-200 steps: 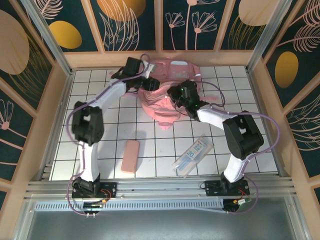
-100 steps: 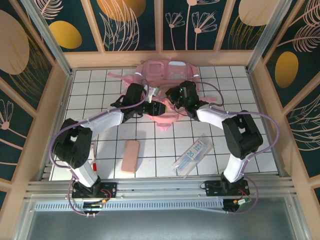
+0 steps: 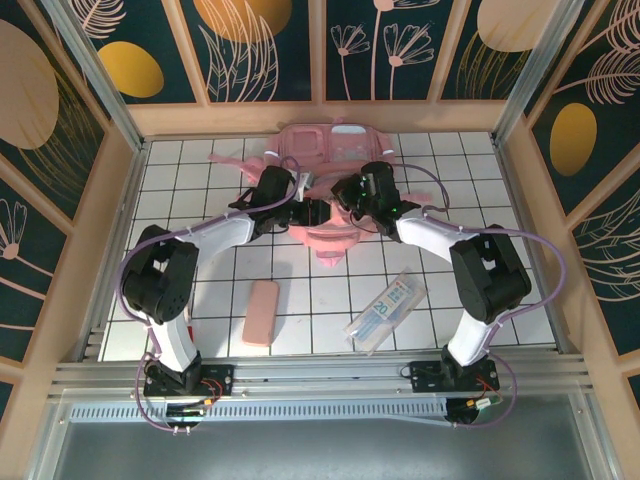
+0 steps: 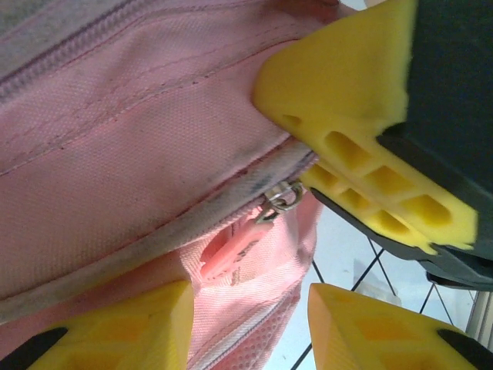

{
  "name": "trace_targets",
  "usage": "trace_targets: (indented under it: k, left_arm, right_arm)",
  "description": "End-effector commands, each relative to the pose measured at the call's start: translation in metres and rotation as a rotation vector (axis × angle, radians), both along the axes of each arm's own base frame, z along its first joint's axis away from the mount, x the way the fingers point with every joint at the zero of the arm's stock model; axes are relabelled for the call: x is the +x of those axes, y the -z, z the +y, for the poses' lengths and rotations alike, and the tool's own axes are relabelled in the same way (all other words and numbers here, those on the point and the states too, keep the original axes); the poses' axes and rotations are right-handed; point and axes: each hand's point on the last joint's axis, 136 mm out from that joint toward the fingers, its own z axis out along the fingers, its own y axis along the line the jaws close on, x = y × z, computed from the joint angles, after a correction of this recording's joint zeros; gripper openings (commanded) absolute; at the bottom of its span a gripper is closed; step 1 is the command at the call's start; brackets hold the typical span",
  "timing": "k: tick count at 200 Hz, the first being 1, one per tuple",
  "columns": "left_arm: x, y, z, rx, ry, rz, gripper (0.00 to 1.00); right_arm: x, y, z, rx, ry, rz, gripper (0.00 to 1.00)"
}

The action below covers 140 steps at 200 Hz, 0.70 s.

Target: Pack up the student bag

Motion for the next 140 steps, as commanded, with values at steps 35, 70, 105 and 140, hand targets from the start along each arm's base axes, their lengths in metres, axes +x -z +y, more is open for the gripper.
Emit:
trace_targets:
  k: [35, 70, 105, 140]
  left_arm:
    - [0.008, -0.017, -0.016, -0.079, 0.070, -0.074, 0.38]
    - [0.017, -0.010, -0.021, -0.045, 0.096, -0.092, 0.28]
    - [0.026, -0.011, -0.016, -0.004, 0.067, -0.130, 0.22]
    - [0.026, -0.013, -0.009, 0.004, 0.051, -0.143, 0.07]
  right_arm:
    - [-0.016, -0.050, 0.029, 0.064, -0.103, -0.094, 0.00]
    - [-0.020, -0.049, 0.034, 0.066, -0.110, -0.086, 0.00]
    - [-0.023, -0.052, 0.030, 0.052, -0.103, -0.093, 0.00]
    - [-0.024, -0.052, 0.024, 0.024, -0.091, -0.102, 0.00]
